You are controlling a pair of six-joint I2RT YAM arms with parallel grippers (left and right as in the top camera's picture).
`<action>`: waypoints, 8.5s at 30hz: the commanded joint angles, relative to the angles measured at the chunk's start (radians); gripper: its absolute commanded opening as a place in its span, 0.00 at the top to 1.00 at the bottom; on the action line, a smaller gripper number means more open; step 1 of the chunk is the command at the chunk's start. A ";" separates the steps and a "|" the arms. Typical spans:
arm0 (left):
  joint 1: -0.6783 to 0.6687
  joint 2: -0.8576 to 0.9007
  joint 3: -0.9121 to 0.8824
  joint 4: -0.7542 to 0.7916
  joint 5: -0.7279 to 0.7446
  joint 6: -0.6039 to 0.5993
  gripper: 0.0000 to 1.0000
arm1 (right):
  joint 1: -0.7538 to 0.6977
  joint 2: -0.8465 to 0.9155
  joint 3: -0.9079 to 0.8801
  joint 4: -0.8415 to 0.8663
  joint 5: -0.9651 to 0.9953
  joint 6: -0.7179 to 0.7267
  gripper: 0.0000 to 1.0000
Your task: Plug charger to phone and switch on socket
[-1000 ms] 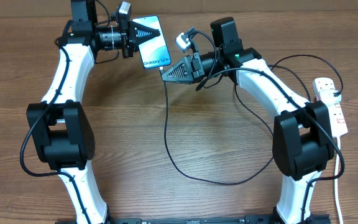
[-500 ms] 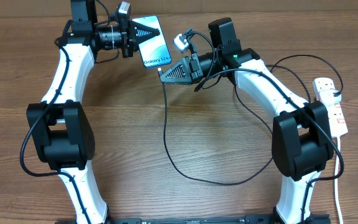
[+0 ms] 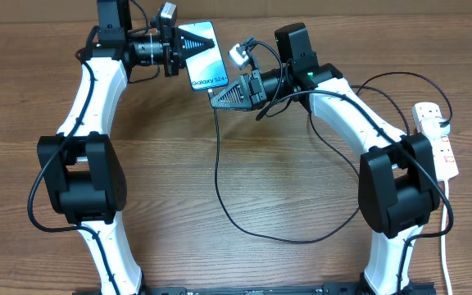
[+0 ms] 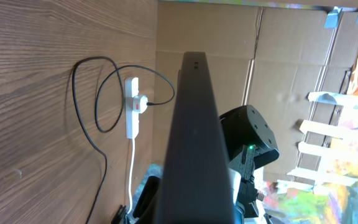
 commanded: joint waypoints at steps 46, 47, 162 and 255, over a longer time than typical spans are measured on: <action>-0.007 -0.032 0.006 0.056 0.098 0.073 0.96 | 0.000 -0.028 0.012 0.037 -0.019 0.032 0.96; -0.007 -0.032 0.006 0.056 0.099 0.073 0.96 | 0.000 -0.028 0.011 0.045 -0.015 0.047 0.96; -0.007 -0.032 0.006 0.071 0.178 0.084 0.96 | 0.000 -0.028 0.011 0.102 0.070 0.173 0.96; -0.033 -0.031 -0.022 -0.177 0.104 0.419 0.96 | 0.021 -0.028 0.005 -0.250 0.097 -0.141 0.58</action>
